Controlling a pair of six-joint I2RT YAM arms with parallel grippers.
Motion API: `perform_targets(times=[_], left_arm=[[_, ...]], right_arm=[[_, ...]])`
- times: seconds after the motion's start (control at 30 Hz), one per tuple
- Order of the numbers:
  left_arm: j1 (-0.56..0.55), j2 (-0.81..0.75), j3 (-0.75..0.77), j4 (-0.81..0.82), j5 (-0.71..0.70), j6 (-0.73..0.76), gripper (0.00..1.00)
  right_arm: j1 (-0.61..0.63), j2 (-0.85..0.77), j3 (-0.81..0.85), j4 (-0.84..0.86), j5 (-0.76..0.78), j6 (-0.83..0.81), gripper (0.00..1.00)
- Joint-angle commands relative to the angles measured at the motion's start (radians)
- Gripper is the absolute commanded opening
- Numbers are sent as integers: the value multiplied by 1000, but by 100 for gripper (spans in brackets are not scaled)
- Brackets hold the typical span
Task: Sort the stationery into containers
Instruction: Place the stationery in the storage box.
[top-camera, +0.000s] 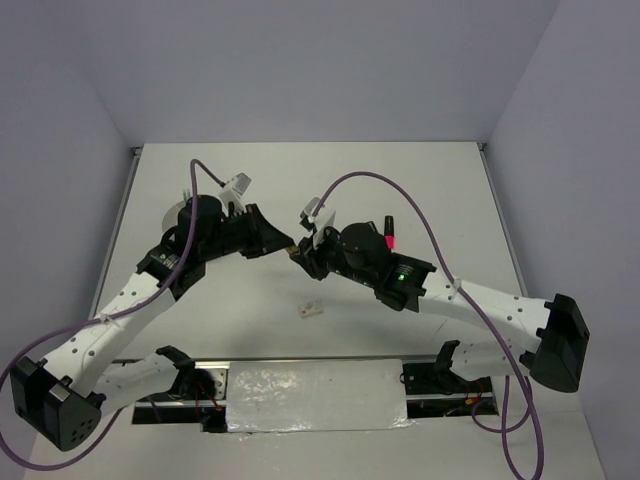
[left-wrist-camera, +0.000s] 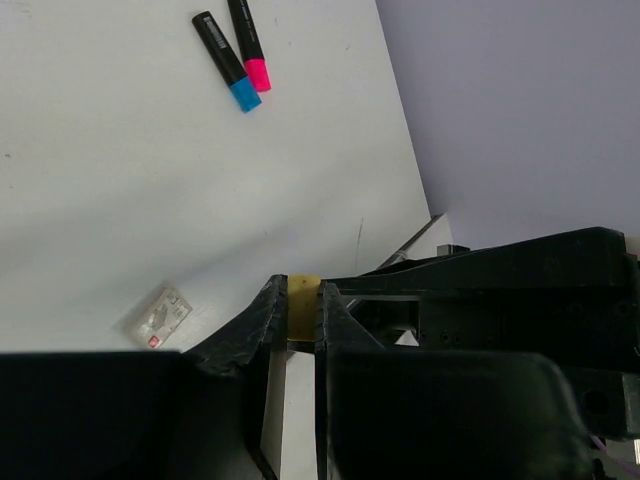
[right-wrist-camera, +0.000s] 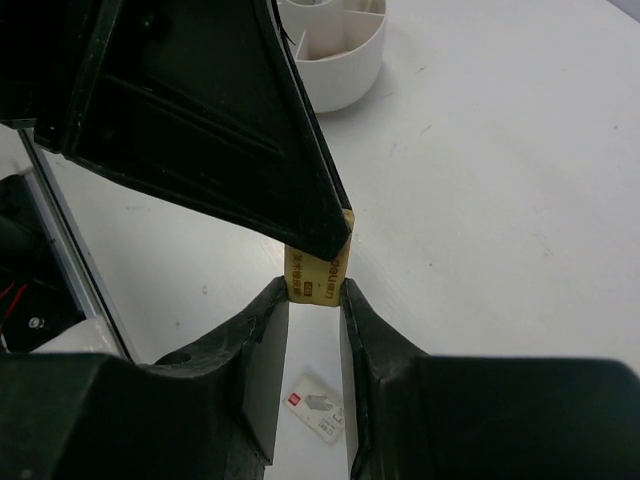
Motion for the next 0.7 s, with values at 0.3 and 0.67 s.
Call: perform_targets(times=[0.3,0.67], left_arm=[[-19,119,247,-240,-625,164,0],[20,688,667,-475,-1336,192,0]], right_arm=[[3,-82,-35,31,167,112,100],[6,-289,-179,-84,229,229,100]])
